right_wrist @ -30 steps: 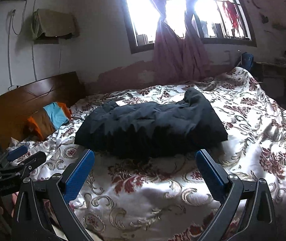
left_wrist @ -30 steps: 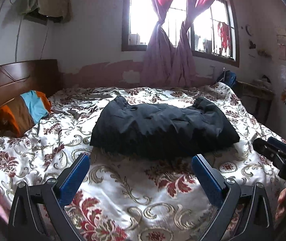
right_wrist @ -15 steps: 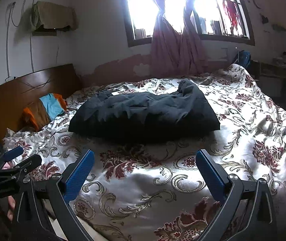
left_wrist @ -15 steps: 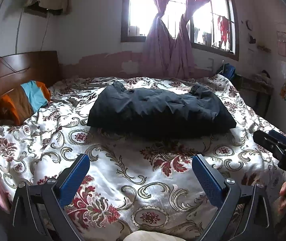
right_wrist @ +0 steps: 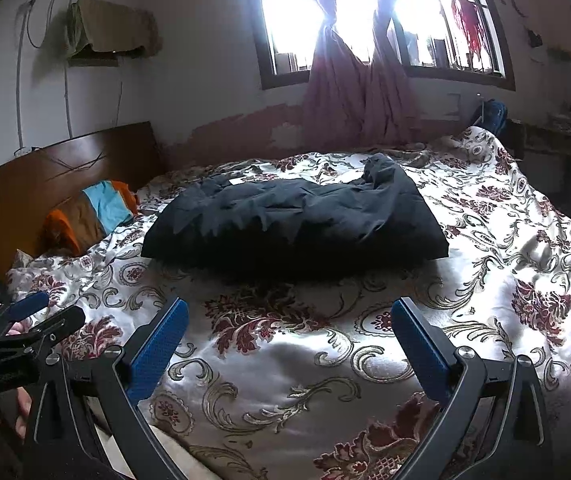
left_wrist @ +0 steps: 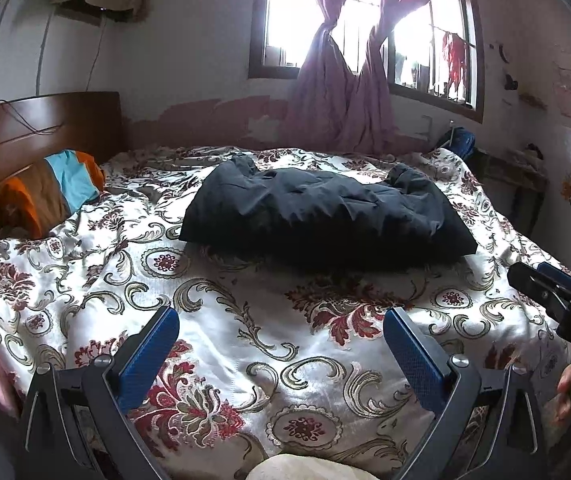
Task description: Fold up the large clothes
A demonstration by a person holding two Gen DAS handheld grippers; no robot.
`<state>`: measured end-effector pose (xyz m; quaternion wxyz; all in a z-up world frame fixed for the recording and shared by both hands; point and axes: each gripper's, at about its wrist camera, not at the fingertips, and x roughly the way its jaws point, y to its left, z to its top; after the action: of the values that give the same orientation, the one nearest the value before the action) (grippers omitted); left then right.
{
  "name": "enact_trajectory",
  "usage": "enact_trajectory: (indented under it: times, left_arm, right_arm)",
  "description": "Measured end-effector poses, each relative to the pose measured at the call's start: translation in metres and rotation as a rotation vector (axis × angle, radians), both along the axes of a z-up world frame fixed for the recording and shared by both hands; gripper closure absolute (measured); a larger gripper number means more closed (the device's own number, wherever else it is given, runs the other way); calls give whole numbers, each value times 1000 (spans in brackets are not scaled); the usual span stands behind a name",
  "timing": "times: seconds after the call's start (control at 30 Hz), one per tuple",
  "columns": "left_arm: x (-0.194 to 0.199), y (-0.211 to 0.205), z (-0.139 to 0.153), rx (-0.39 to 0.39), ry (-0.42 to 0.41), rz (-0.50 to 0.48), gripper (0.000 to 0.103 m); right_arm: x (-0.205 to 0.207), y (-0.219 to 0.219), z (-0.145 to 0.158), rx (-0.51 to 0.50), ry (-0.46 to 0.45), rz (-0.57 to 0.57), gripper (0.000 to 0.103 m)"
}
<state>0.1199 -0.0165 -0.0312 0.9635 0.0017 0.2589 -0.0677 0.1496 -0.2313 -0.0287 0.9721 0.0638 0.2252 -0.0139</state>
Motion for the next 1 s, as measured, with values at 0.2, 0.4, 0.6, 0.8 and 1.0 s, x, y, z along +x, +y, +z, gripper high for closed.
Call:
enact_trajectory:
  times: [0.2,0.4,0.6,0.8,1.0]
  left_arm:
    - [0,2,-1,-3,3,5,0]
    - [0,3,-2,-4,3,6,0]
    - [0,2,-1,-3,5,8,0]
    - [0,3,-2,-3,5,8,0]
    - [0,3,-2,-4,5,8,0]
  right_arm:
    - [1,1,0,-1,1,5,4]
    - [1,1,0,-2,1,5,4]
    - [1,2,0,-1,2,4,4]
    - [1,2,0,-2,2,5,4]
    - [1,2,0,-2,4,4,4]
